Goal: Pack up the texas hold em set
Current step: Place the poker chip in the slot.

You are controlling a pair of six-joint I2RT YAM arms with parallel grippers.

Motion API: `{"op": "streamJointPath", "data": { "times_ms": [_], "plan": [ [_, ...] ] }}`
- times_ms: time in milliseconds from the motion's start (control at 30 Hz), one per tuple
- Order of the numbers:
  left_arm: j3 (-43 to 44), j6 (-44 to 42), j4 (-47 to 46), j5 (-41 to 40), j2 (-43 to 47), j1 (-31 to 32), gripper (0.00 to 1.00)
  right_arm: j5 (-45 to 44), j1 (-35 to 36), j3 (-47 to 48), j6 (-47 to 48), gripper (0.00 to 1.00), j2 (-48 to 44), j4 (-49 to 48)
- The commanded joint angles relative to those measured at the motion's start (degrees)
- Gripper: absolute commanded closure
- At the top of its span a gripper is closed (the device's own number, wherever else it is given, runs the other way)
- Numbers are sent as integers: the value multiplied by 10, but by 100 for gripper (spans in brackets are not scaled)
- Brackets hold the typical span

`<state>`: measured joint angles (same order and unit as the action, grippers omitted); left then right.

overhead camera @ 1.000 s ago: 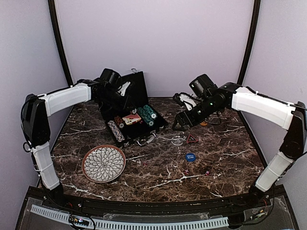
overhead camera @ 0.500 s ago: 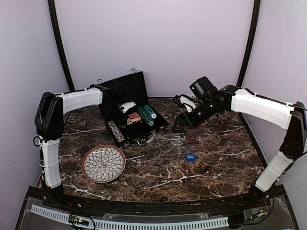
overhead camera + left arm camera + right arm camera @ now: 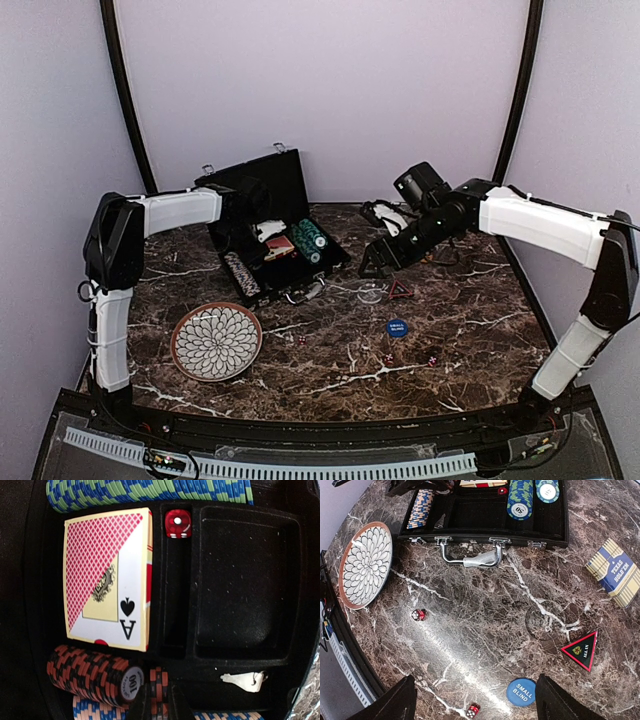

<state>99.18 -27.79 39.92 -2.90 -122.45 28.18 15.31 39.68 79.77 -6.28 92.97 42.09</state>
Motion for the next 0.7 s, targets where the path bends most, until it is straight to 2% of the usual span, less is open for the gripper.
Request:
{"op": "streamJointPath", "data": {
  "times_ms": [0, 133, 467, 667],
  "plan": [
    [27, -15, -2, -6, -7, 2, 100, 8, -3, -6, -2, 17, 8, -13],
    [30, -17, 0, -17, -15, 2, 97, 5, -3, -7, -3, 17, 7, -12],
    [47, -6, 12, -37, -22, -3, 74, 9, -3, -7, -3, 17, 12, -11],
    [59, 4, 22, -38, -20, -6, 71, 14, -4, -10, -5, 17, 16, -14]
  ]
}}
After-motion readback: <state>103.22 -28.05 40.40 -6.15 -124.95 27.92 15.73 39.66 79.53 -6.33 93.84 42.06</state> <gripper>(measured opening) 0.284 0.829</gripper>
